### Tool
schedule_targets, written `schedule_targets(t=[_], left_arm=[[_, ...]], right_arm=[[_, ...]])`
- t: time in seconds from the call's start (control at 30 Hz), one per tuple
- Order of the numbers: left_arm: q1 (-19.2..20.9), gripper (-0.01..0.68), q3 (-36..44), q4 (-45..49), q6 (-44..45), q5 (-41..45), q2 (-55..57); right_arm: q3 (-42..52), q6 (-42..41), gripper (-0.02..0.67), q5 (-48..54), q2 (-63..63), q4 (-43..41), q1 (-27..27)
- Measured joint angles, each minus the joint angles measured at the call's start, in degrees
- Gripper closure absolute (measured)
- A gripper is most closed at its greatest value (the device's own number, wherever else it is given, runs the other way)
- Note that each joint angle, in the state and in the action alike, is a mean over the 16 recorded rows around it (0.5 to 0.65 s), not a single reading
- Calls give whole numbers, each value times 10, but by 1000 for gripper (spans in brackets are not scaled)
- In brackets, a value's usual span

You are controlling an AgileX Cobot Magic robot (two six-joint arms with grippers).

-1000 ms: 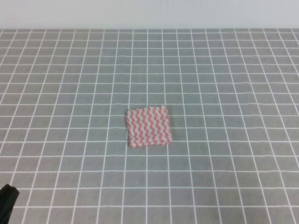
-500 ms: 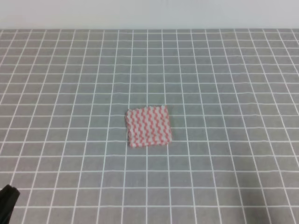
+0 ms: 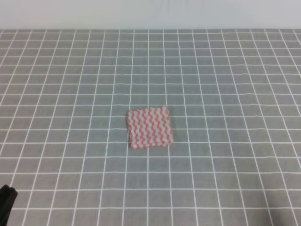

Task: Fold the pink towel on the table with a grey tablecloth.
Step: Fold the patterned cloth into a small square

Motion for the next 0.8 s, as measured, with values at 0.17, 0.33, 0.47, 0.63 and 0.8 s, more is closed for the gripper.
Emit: schedule_targets(t=[0.17, 0.33, 0.47, 0.63, 0.8], left_arm=[[0, 676, -1, 0, 0, -3, 0], [0, 676, -2, -1, 0, -3, 0], [0, 676, -2, -3, 0, -3, 0], [0, 677, -3, -5, 1, -3, 0], [5, 676, -3, 46, -41, -8, 0]], right_arm=[[0, 0, 665, 33, 0, -4, 0], [1, 0, 665, 34, 0, -3, 0], [1, 0, 665, 34, 0, -3, 0], [1, 0, 665, 34, 0, -3, 0], [0, 0, 665, 34, 0, -2, 0]])
